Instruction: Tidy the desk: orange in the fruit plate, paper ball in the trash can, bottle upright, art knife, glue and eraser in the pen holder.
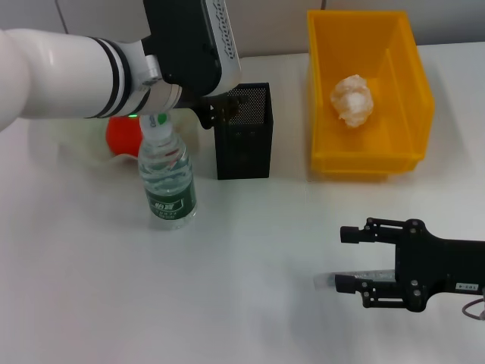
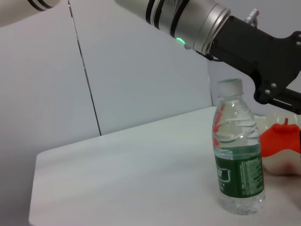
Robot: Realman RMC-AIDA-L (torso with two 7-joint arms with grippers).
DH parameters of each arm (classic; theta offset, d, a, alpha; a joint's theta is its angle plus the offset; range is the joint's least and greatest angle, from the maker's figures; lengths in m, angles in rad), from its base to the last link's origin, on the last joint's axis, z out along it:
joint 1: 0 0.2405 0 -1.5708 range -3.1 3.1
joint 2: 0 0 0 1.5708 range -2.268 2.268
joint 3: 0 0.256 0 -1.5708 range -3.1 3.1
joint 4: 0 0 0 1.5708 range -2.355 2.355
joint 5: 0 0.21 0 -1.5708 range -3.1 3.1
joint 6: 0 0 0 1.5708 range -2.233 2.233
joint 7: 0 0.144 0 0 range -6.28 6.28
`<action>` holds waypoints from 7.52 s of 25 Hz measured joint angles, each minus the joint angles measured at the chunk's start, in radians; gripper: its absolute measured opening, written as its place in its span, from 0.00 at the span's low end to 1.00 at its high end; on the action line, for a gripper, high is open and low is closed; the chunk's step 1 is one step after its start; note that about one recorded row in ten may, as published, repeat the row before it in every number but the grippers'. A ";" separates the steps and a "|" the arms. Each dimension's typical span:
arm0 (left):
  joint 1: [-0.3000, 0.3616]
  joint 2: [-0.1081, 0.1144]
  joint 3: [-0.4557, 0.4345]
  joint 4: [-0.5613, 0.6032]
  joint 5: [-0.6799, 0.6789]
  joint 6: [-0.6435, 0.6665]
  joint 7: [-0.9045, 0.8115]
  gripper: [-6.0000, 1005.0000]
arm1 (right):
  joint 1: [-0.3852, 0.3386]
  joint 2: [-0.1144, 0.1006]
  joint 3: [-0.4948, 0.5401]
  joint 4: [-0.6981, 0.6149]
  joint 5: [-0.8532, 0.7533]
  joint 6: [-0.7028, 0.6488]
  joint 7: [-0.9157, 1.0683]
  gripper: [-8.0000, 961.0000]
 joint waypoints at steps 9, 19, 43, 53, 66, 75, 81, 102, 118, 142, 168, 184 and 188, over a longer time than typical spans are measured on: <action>0.029 0.004 -0.013 0.095 -0.097 0.012 -0.027 0.50 | -0.003 0.000 0.024 -0.004 0.000 -0.016 0.000 0.76; 0.153 0.011 -0.175 0.123 -0.864 0.183 0.458 0.81 | -0.004 -0.014 0.083 -0.013 -0.001 -0.046 0.014 0.76; 0.335 0.015 -0.556 -0.759 -1.074 0.860 1.130 0.84 | -0.007 -0.032 0.203 -0.336 -0.057 -0.157 0.297 0.76; 0.315 0.014 -0.545 -0.859 -1.047 0.749 1.184 0.84 | 0.199 -0.045 0.107 -0.828 -0.349 -0.379 0.931 0.76; 0.319 0.012 -0.538 -0.871 -1.030 0.733 1.185 0.84 | 0.369 -0.034 -0.364 -0.920 -0.625 -0.438 0.893 0.76; 0.314 0.013 -0.536 -0.908 -1.016 0.711 1.176 0.84 | 0.339 0.000 -0.502 -0.889 -0.672 -0.336 0.823 0.76; 0.309 0.013 -0.537 -0.917 -1.005 0.697 1.171 0.84 | 0.316 0.007 -0.606 -0.852 -0.696 -0.252 0.814 0.76; 0.304 0.013 -0.496 -0.919 -1.002 0.683 1.171 0.84 | 0.337 0.008 -0.750 -0.686 -0.695 -0.034 0.897 0.76; 0.306 0.014 -0.485 -0.919 -1.002 0.683 1.175 0.84 | 0.358 0.011 -0.835 -0.592 -0.696 0.076 0.921 0.49; 0.305 0.012 -0.482 -0.919 -0.993 0.683 1.171 0.84 | 0.379 0.008 -0.829 -0.526 -0.693 0.111 0.912 0.28; 0.304 0.012 -0.482 -0.919 -0.994 0.694 1.171 0.84 | 0.363 0.003 -0.222 -0.728 -0.466 -0.124 0.872 0.15; 0.300 0.009 -0.488 -0.919 -1.001 0.699 1.182 0.84 | 0.218 0.003 0.015 -0.429 0.308 0.200 0.467 0.15; 0.299 0.007 -0.491 -0.919 -1.003 0.700 1.183 0.84 | 0.250 0.004 0.002 -0.276 0.397 0.255 0.291 0.15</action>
